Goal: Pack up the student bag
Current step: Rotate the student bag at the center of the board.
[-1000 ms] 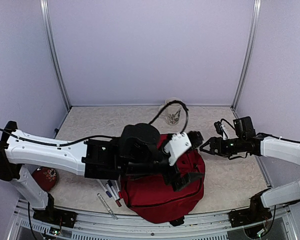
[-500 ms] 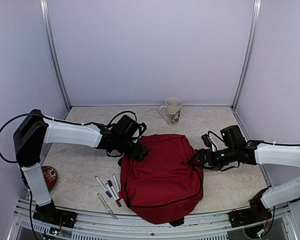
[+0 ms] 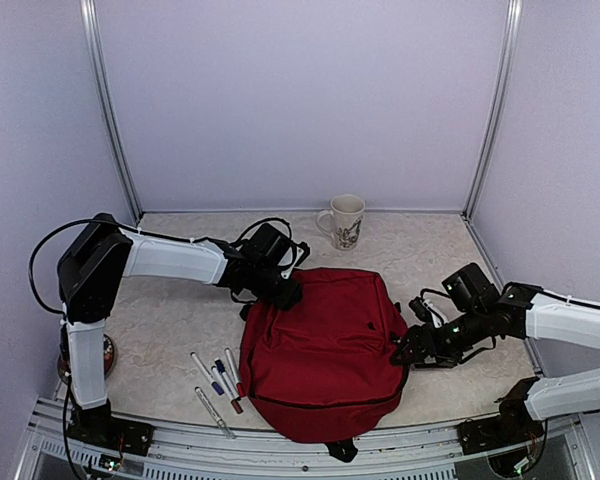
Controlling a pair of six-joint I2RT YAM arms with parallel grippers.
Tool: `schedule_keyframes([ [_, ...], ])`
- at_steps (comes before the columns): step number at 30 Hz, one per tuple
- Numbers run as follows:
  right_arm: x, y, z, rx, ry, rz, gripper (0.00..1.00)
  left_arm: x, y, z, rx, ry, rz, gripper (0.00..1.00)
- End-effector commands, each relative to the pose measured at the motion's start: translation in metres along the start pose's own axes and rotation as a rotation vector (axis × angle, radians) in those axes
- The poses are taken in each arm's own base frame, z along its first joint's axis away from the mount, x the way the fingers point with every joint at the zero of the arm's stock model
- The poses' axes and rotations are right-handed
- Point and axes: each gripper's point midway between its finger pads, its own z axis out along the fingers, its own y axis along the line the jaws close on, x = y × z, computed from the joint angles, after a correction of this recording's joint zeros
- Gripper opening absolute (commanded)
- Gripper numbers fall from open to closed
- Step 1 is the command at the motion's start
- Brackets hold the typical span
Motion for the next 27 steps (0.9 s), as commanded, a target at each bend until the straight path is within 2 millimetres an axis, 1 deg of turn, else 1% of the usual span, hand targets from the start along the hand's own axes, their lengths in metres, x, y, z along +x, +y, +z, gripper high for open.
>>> schedule_keyframes([
  [1,0.007,0.025,-0.011,-0.110,0.015,-0.020,0.67,0.007,-0.021,0.000,0.105,-0.003,0.017,0.27],
  [3,0.007,0.028,-0.008,-0.142,0.013,-0.034,0.47,0.004,-0.023,0.000,0.121,-0.012,0.021,0.07],
  [4,0.007,0.028,-0.006,-0.149,0.017,-0.040,0.37,0.002,-0.024,-0.001,0.123,-0.017,0.022,0.00],
  [5,0.008,0.025,-0.004,-0.137,0.024,-0.037,0.25,-0.002,-0.023,-0.003,0.123,-0.025,0.019,0.00],
  [6,0.006,0.017,-0.003,-0.096,0.023,-0.031,0.07,-0.007,-0.022,-0.007,0.120,-0.039,0.018,0.00],
  [7,0.003,0.007,-0.004,-0.032,0.011,-0.025,0.00,-0.012,-0.021,-0.012,0.117,-0.055,0.013,0.00],
  [9,-0.010,-0.011,-0.012,0.079,-0.027,-0.029,0.00,-0.025,-0.018,-0.026,0.111,-0.104,0.007,0.00],
  [10,-0.022,-0.015,-0.020,0.114,-0.060,-0.034,0.00,-0.032,-0.017,-0.034,0.110,-0.133,0.003,0.00],
  [12,-0.048,-0.029,-0.038,0.184,-0.139,-0.031,0.00,-0.047,-0.018,-0.052,0.115,-0.190,0.003,0.00],
  [15,-0.093,-0.048,-0.073,0.286,-0.274,-0.050,0.00,-0.067,-0.026,-0.082,0.143,-0.273,0.020,0.00],
  [17,-0.124,-0.058,-0.100,0.369,-0.360,-0.079,0.00,-0.073,-0.037,-0.098,0.160,-0.311,0.045,0.00],
  [19,-0.151,-0.063,-0.122,0.416,-0.419,-0.097,0.00,-0.079,-0.056,-0.118,0.187,-0.352,0.087,0.00],
  [21,-0.181,-0.060,-0.146,0.435,-0.479,-0.122,0.00,-0.081,-0.081,-0.138,0.215,-0.393,0.142,0.00],
  [22,-0.193,-0.060,-0.155,0.446,-0.500,-0.131,0.00,-0.082,-0.097,-0.151,0.235,-0.420,0.165,0.00],
  [25,-0.226,-0.062,-0.175,0.468,-0.558,-0.149,0.00,-0.087,-0.126,-0.183,0.311,-0.502,0.156,0.00],
  [27,-0.250,-0.058,-0.185,0.469,-0.589,-0.167,0.00,-0.082,-0.151,-0.195,0.393,-0.518,0.150,0.00],
])
